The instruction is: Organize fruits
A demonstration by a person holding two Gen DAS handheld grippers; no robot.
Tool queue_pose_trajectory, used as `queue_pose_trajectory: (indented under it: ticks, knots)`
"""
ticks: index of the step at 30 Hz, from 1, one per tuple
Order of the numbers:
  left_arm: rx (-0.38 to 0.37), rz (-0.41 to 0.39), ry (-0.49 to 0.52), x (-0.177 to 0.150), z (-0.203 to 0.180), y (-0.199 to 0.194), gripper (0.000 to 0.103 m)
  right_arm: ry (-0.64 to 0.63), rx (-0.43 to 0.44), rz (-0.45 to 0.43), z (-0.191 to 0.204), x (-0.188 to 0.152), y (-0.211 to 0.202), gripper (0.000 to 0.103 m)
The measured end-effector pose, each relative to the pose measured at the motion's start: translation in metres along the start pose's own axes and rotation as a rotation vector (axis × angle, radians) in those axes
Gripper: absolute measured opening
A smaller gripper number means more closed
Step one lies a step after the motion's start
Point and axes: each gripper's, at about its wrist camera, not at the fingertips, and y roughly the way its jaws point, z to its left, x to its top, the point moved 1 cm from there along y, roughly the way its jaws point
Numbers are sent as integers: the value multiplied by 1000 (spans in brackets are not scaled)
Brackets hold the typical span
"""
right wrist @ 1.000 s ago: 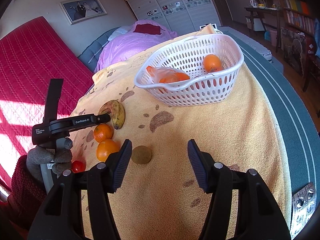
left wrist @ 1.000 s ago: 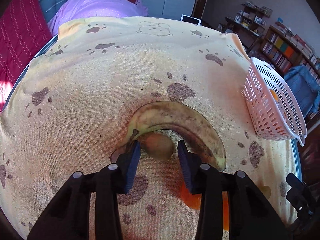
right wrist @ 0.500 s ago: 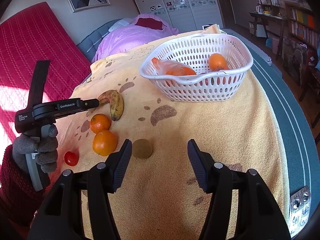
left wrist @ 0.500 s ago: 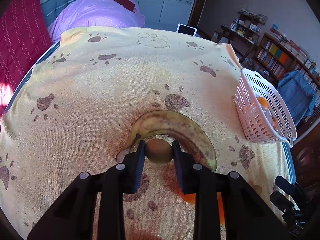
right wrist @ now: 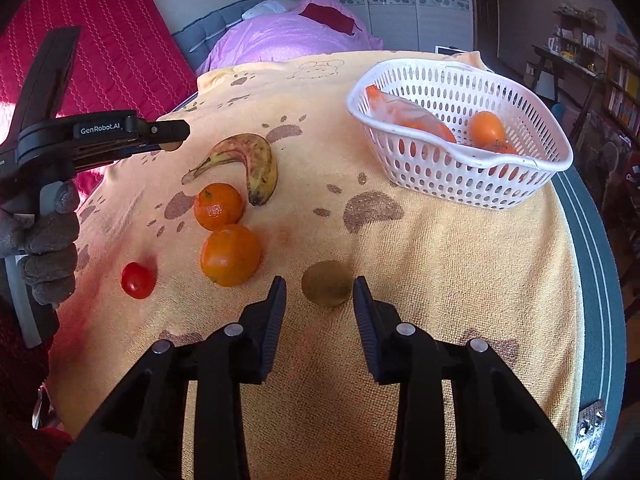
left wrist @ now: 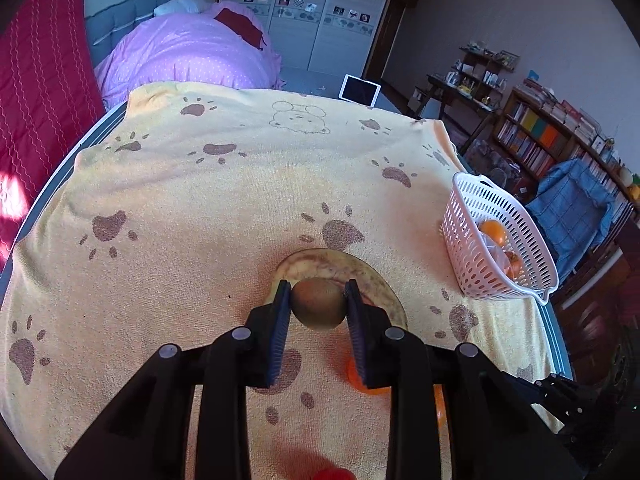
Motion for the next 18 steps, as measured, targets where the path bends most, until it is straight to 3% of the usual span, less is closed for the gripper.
queue_pose_trajectory:
  ticks: [10, 18]
  knots:
    - [-35, -15, -7, -1, 2, -4, 28, 32, -3, 50, -6, 4, 15, 32]
    - [-45, -16, -2, -2, 0, -4, 28, 61, 16, 5, -8, 5, 2, 29]
